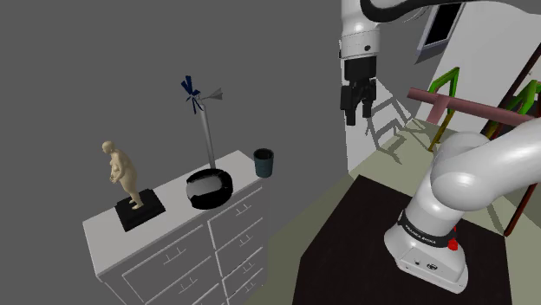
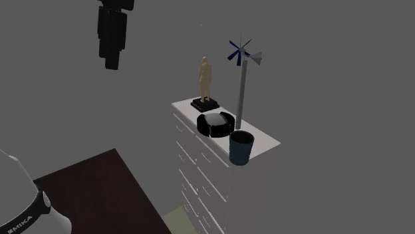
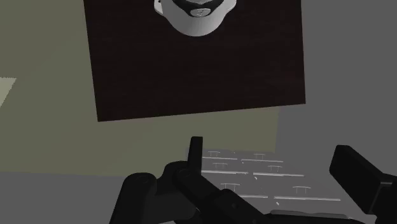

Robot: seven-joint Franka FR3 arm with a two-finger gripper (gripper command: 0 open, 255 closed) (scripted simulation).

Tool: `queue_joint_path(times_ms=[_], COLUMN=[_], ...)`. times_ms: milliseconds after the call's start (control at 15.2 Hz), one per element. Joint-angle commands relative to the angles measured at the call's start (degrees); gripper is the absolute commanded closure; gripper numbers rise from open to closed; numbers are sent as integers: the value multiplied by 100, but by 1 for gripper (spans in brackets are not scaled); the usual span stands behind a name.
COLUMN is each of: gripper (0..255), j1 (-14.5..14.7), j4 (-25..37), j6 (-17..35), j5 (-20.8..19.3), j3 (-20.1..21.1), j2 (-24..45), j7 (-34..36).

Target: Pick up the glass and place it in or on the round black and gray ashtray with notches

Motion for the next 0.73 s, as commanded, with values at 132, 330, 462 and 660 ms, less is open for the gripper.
queue_joint_path(times_ms=[132,330,462,660], gripper=[0,0,0,0], j1=[-22,-52,-70,-90], j4=[-114,-223,-253,-233], j6=[442,1102,1535,2164], j5=[-33,-69,-84,-89], j3=[-38,-95,-134,-194], j2=[259,706,1039,1583], j7=[-70,-172,-239,-341])
